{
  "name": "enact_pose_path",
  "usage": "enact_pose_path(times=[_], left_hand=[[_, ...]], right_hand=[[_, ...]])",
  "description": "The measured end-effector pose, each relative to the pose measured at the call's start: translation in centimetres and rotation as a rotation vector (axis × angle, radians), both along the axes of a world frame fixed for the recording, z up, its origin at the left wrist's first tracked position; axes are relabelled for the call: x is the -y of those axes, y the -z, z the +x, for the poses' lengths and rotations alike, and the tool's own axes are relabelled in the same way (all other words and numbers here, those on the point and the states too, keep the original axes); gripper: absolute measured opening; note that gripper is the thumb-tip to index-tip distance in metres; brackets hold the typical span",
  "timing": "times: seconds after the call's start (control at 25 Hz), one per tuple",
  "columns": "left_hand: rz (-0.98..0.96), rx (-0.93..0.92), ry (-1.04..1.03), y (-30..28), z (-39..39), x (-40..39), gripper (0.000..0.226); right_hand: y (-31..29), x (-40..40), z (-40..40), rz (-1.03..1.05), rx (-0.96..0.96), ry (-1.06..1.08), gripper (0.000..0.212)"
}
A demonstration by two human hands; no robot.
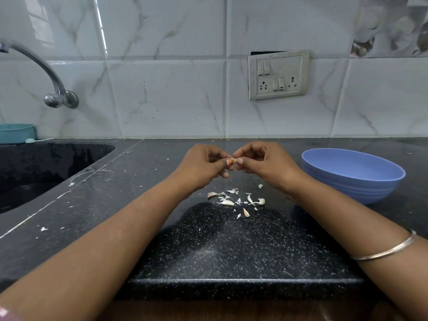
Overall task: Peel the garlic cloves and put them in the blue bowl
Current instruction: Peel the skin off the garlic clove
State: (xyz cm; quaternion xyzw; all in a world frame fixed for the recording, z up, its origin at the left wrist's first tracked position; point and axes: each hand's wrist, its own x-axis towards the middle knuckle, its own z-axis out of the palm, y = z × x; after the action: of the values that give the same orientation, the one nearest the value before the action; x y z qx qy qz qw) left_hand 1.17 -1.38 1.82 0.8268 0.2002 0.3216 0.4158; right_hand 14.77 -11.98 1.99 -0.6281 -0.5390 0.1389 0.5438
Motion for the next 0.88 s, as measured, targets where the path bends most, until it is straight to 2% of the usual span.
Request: enact_pose_path(times=[0.28,0.6,0.88], left_hand=[[-0.008,0.011,0.009,-0.07,-0.08,0.32,0.009],[-0.095,0.036,0.042,-0.2,-0.2,0.53,0.01],[-0.274,0.116,0.095,-0.31,-0.38,0.26,0.021]], right_hand=[[-0.03,0.08,-0.04,0.015,0.075,0.045,0.008],[-0.05,0.02,0.18,0.037,0.048,0.054,0.012],[-0.31,0.21,-0.39,0.102,-0.232,0.0,0.012]])
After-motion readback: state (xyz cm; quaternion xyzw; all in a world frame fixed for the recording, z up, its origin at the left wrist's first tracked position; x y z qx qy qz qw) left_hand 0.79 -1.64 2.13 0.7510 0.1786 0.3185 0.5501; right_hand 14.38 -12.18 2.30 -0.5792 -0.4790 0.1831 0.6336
